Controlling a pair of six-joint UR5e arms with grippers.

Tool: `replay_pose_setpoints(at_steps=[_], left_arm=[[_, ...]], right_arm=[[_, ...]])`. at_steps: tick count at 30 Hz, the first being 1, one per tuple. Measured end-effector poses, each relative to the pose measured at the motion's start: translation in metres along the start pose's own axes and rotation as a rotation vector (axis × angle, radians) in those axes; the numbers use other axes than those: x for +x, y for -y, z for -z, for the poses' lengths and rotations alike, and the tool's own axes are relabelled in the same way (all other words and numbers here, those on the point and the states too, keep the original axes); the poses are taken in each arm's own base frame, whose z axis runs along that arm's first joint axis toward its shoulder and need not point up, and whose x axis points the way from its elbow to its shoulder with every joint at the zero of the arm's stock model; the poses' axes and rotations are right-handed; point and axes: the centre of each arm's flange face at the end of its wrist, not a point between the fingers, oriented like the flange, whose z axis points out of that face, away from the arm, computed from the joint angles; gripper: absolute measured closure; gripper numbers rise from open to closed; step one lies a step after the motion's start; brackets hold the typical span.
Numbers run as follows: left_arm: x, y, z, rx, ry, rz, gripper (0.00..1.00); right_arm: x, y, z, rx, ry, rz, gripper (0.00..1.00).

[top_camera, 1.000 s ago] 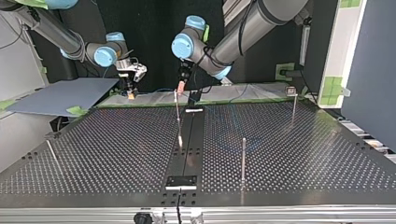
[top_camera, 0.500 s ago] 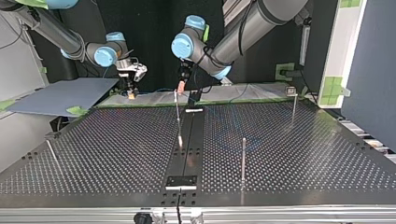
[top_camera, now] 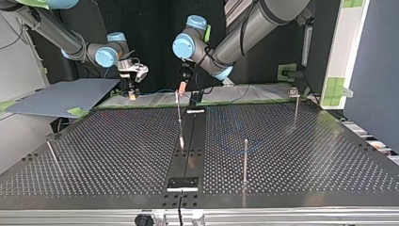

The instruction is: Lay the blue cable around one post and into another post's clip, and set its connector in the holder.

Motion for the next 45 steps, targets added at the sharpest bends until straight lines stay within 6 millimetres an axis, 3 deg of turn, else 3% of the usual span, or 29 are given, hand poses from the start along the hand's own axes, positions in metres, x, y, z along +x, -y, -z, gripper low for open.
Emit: replay_pose_setpoints(at_steps=[4, 14, 18, 31, 45], left_arm=[[-0.004, 0.004, 0.008, -0.009, -0.004, -0.014, 0.0], [-0.015, 0.026, 0.056, -0.015, 0.037, -0.01, 0.0], [-0.019, 0.024, 0.073, -0.038, 0.049, 0.024, 0.0], [-0.041, -0.043, 0.093, -0.222, 0.084, 0.168, 0.0], [-0.107, -0.097, 0.086, -0.242, 0.222, 0.376, 0.0]], right_arm=[[0.0, 0.0, 0.0, 0.001, 0.001, 0.0, 1.0], [-0.001, 0.0, 0.0, 0.001, 0.004, -0.004, 1.0], [0.0, 0.0, 0.0, 0.001, 0.003, -0.011, 1.0], [-0.001, 0.0, 0.0, 0.021, 0.003, -0.042, 1.0], [-0.002, -0.001, 0.0, 0.025, 0.004, -0.055, 1.0]])
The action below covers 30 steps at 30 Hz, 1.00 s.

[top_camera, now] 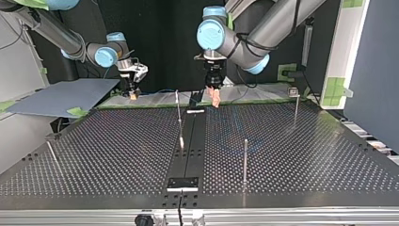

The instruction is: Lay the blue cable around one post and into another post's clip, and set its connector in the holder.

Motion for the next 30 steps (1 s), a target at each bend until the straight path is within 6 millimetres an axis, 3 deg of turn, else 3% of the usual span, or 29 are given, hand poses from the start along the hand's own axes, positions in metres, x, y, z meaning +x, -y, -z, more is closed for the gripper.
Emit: replay_pose_setpoints(at_steps=[11, 30], left_arm=[[-0.067, -0.027, -0.018, -0.048, 0.109, 0.161, 0.0], [-0.173, -0.082, -0.025, -0.112, 0.302, 0.399, 0.0]], right_arm=[[-0.001, 0.0, 0.0, 0.0, 0.0, 0.002, 1.0], [-0.004, 0.0, 0.0, 0.001, 0.002, 0.004, 1.0]])
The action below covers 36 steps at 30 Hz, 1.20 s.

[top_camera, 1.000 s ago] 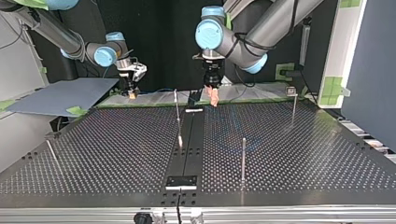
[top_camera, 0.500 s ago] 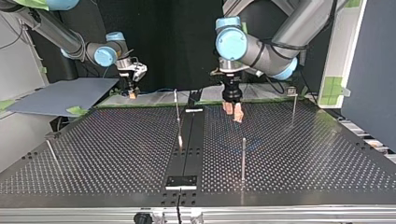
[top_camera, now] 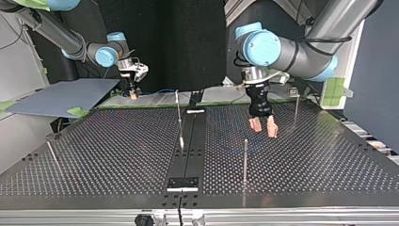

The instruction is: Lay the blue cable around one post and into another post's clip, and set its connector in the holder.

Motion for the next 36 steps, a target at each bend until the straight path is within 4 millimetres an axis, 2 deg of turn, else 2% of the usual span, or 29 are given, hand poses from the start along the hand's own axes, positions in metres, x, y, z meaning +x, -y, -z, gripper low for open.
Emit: replay_pose_setpoints(at_steps=[5, 11, 23, 36], left_arm=[[-0.034, 0.002, -0.009, 0.035, 0.05, 0.081, 0.0], [-0.055, 0.012, -0.001, 0.08, 0.037, 0.14, 0.0], [-0.022, 0.005, 0.016, 0.093, -0.146, 0.194, 0.0], [-0.031, 0.009, -0.003, 0.164, -0.111, 0.344, 0.0]], right_arm=[[-0.001, 0.001, 0.0, 0.0, 0.003, 0.0, 1.0], [-0.001, 0.001, 0.0, 0.001, 0.003, 0.001, 1.0], [-0.002, 0.001, 0.0, 0.0, 0.005, 0.002, 1.0], [-0.003, 0.001, 0.0, 0.0, 0.006, 0.002, 1.0]])
